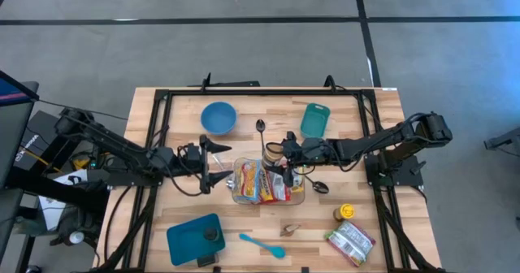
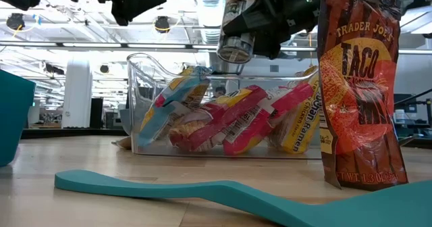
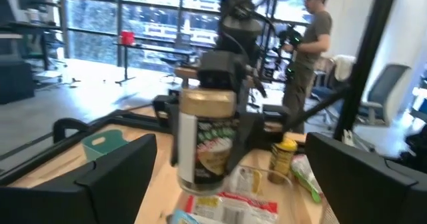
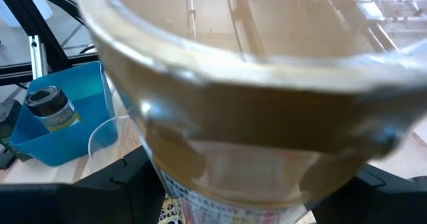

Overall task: Pick & Place Food Item
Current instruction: Put the golden spice bottle into the dark blue bin

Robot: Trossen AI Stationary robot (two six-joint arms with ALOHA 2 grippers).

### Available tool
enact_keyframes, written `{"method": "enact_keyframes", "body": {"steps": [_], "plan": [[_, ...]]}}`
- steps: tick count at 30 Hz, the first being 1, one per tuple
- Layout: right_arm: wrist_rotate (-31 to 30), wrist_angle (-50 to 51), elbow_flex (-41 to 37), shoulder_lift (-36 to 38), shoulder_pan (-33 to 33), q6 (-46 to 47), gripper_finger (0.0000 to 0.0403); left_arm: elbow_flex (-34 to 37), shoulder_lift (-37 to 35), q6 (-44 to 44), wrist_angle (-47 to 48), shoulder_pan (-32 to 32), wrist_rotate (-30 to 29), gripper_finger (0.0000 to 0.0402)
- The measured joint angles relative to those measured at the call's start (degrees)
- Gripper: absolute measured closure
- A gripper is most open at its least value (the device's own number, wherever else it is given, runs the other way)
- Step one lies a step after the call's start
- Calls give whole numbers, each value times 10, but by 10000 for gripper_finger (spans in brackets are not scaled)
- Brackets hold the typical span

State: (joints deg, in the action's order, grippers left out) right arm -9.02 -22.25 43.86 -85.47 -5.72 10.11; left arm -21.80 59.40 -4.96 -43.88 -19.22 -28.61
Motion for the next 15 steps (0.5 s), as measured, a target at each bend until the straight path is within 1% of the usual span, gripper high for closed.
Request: {"method": "enact_keyframes", "body": {"steps": [3, 5, 7, 12, 15], "plan": [[0, 9, 0, 0, 0, 0, 127, -7, 7, -3, 4, 16, 1, 31], [0, 13, 0, 0, 0, 0, 127, -19, 18, -2, 7, 24, 19, 33], [0, 15, 0, 0, 0, 0, 127, -45, 42, 1, 17, 31, 36, 34], [0, 19, 0, 0, -2, 0, 127, -111, 116, 1, 95, 50, 41, 33], [1, 21, 0, 0, -6, 0, 127, -148, 153, 2, 125, 58, 51, 34]]}}
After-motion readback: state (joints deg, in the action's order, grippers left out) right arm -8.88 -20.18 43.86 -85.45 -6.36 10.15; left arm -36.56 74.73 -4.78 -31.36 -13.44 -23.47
